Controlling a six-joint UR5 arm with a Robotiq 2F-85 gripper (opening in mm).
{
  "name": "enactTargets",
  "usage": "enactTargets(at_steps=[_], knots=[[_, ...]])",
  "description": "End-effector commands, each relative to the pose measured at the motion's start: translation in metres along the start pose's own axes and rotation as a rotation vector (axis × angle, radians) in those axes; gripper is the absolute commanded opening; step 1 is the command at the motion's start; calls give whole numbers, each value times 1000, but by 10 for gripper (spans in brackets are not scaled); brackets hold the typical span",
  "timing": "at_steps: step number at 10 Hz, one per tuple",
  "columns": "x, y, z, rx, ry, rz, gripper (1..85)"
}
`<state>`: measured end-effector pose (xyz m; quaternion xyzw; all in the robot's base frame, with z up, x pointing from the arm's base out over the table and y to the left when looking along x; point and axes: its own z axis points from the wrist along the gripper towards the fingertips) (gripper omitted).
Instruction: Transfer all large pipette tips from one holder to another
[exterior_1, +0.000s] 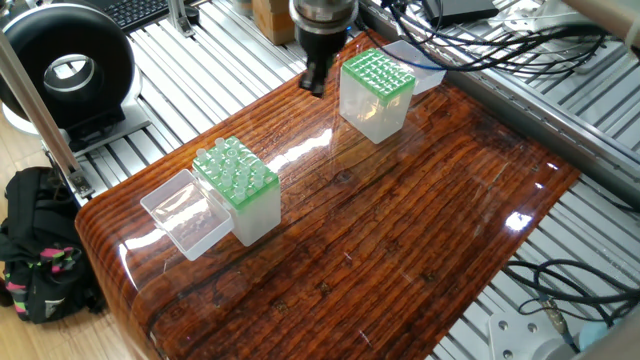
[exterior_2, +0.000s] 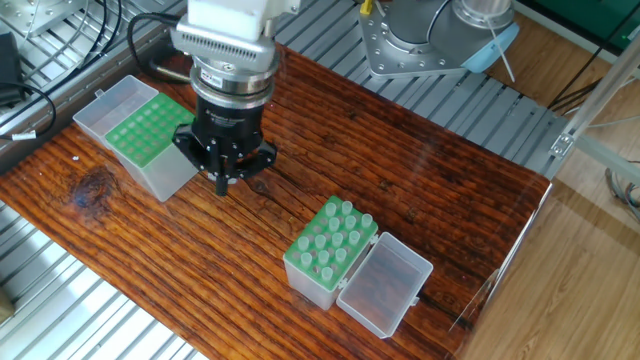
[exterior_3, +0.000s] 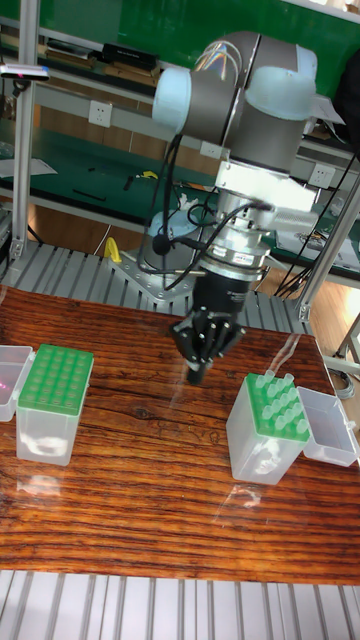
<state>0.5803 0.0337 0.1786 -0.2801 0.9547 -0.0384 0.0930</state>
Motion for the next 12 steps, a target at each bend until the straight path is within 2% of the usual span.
enactTargets(at_steps=[1, 2, 3, 4, 5, 6, 7, 8, 9, 10, 11, 12], knots=[[66, 28, -10, -99, 242, -37, 10], [73, 22, -10, -66, 271, -39, 10], [79, 29, -14, -87, 300, -13, 10], [77, 31, -16, -93, 299, -12, 10], [70, 24, -17, -52, 283, 18, 10], [66, 21, -21, -34, 282, 29, 10], [41, 23, -16, -39, 188, 59, 10], [26, 35, -14, -83, 130, 100, 10], [21, 44, -15, -118, 118, 132, 10], [28, 40, -14, -104, 141, 127, 10], [38, 44, -14, -112, 172, 139, 10], [41, 58, -14, -160, 185, 176, 10]])
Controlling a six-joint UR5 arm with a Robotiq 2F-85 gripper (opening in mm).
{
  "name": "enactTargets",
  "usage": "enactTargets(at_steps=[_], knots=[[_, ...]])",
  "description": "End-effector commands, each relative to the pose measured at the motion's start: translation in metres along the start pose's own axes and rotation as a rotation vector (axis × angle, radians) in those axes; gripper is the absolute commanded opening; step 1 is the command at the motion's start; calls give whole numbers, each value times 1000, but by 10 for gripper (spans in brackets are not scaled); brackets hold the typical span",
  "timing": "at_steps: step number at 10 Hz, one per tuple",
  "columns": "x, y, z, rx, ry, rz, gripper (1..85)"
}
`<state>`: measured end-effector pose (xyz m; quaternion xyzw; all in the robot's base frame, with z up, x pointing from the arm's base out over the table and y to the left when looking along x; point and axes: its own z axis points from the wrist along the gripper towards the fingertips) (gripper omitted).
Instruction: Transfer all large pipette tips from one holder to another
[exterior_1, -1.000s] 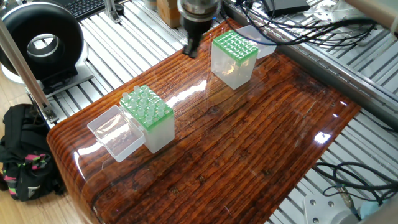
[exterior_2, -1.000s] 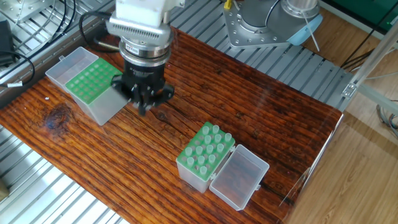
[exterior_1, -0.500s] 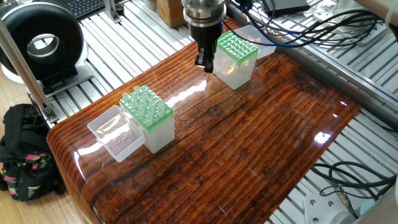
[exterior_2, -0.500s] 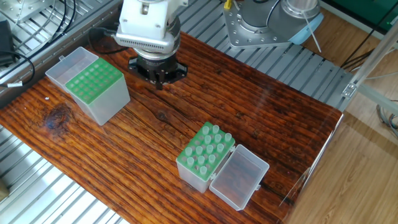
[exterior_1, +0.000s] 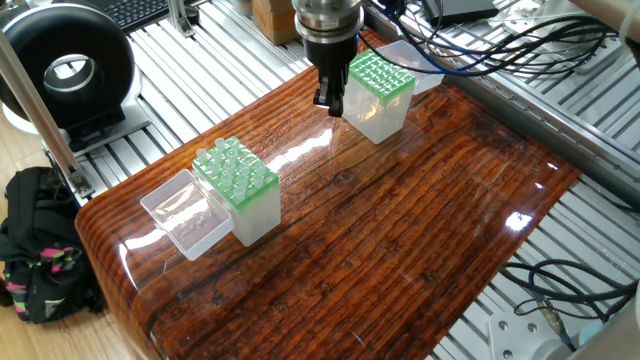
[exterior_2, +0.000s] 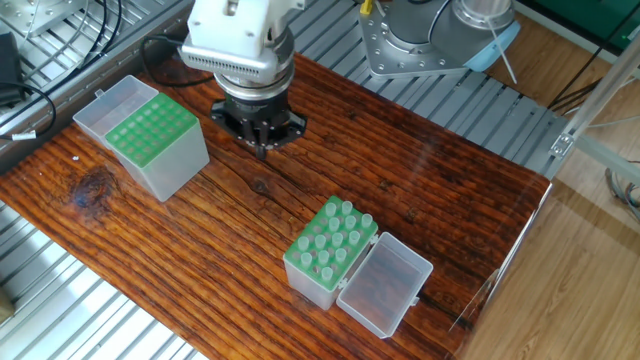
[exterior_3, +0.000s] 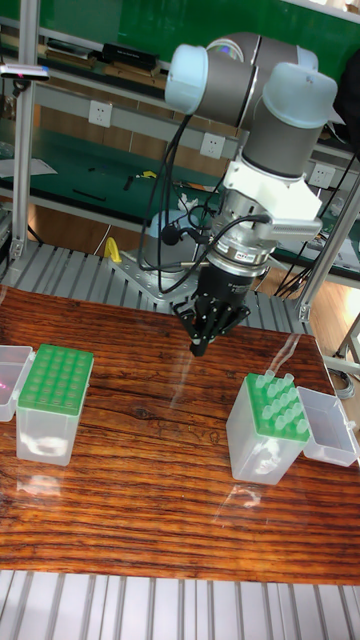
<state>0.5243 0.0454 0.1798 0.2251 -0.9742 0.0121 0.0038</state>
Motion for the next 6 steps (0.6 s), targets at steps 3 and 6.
enactTargets(at_steps=[3, 6], knots=[[-3, 13, 1, -47, -20, 28, 10], [-6, 14, -2, -37, -23, 1, 10]])
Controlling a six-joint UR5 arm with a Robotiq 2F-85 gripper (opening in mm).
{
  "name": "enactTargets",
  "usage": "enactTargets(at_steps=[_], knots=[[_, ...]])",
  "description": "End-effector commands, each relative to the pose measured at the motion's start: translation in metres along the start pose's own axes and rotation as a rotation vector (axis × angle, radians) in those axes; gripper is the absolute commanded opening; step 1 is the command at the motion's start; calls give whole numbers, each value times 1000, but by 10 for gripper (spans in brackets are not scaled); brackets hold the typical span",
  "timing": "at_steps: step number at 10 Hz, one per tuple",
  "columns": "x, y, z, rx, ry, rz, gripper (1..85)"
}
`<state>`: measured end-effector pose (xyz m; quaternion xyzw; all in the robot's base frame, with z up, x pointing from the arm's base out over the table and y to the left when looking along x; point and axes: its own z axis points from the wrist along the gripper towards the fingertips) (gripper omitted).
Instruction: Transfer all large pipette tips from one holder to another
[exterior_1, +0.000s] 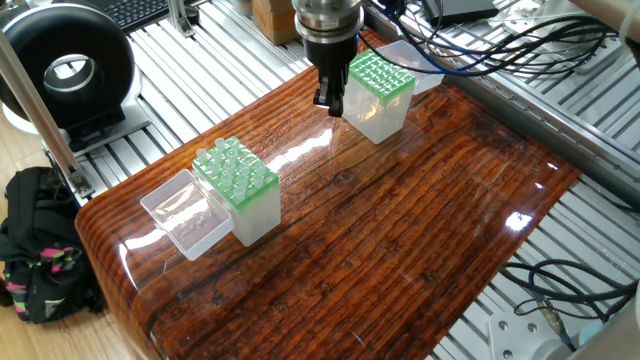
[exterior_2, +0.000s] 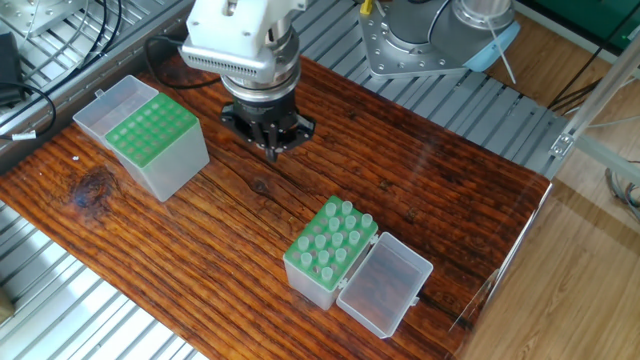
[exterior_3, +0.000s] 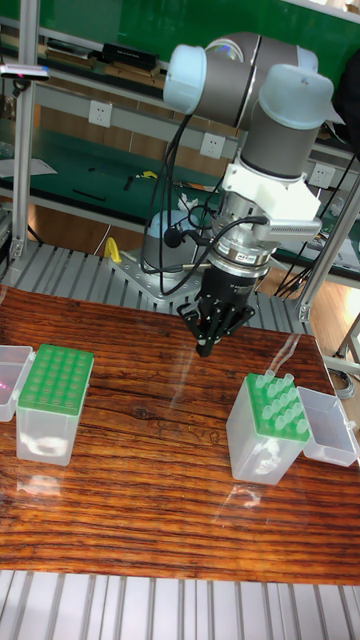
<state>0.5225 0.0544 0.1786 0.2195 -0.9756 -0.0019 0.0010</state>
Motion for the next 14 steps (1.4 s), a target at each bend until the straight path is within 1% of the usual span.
enactTargets(at_steps=[1, 3, 4, 5, 7, 8, 9, 10, 12, 13, 14], knots=[[-4, 4, -1, -3, -15, -11, 10], [-4, 9, 1, -13, -22, -8, 10], [-8, 7, 1, -8, -36, -5, 10], [-7, 6, 1, -3, -32, 9, 10], [-2, 1, 2, 15, -16, -32, 10], [7, -16, 1, 81, 22, -77, 10], [14, -28, -1, 127, 53, -122, 10], [16, -24, 0, 108, 64, -143, 10], [12, -12, 1, 62, 45, -190, 10], [7, -8, 3, 49, 36, -193, 10], [-6, 1, 10, 44, 23, -172, 10]])
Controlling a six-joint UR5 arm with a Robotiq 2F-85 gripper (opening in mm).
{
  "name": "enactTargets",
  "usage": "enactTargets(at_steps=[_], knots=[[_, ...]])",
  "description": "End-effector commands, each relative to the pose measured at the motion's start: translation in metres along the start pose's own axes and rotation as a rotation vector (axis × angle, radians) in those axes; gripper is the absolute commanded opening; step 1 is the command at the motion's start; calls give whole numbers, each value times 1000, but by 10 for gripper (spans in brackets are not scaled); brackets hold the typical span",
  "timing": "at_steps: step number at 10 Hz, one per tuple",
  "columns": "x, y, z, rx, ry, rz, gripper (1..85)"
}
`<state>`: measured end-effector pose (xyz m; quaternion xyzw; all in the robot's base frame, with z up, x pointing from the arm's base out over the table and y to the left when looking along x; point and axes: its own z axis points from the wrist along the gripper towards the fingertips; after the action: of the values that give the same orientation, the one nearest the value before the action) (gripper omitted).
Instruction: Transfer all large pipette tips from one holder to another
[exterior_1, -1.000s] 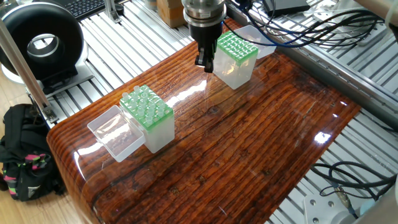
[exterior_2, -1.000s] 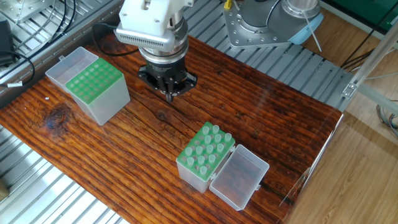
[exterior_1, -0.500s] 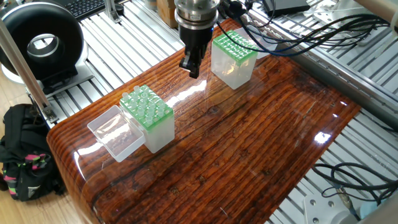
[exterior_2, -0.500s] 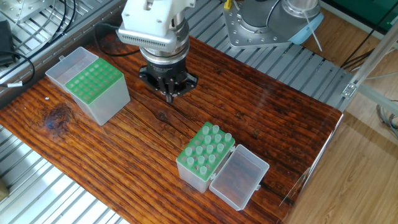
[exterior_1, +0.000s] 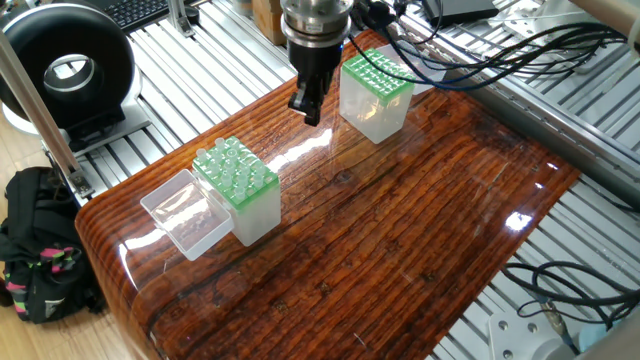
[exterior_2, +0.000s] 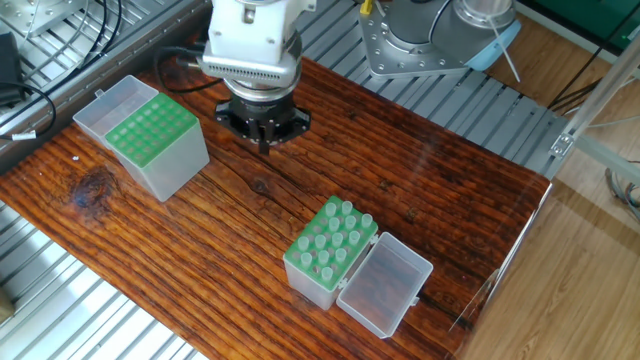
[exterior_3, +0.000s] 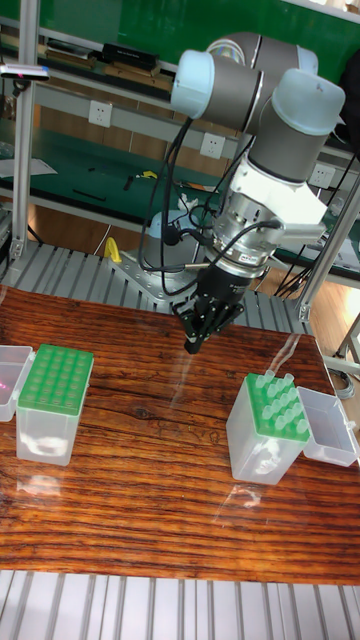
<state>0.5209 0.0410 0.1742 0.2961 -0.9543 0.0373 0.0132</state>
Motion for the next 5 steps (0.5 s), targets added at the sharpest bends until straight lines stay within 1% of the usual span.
enactTargets(at_steps=[1, 2, 3, 4, 5], knots=[[-32, 16, 7, -6, -24, 18, 10], [-47, 22, 4, 12, -19, 41, 10], [-60, 32, -5, 8, -7, 56, 10], [-67, 35, -12, 11, -2, 53, 13], [-70, 35, -16, 28, 9, 49, 23]])
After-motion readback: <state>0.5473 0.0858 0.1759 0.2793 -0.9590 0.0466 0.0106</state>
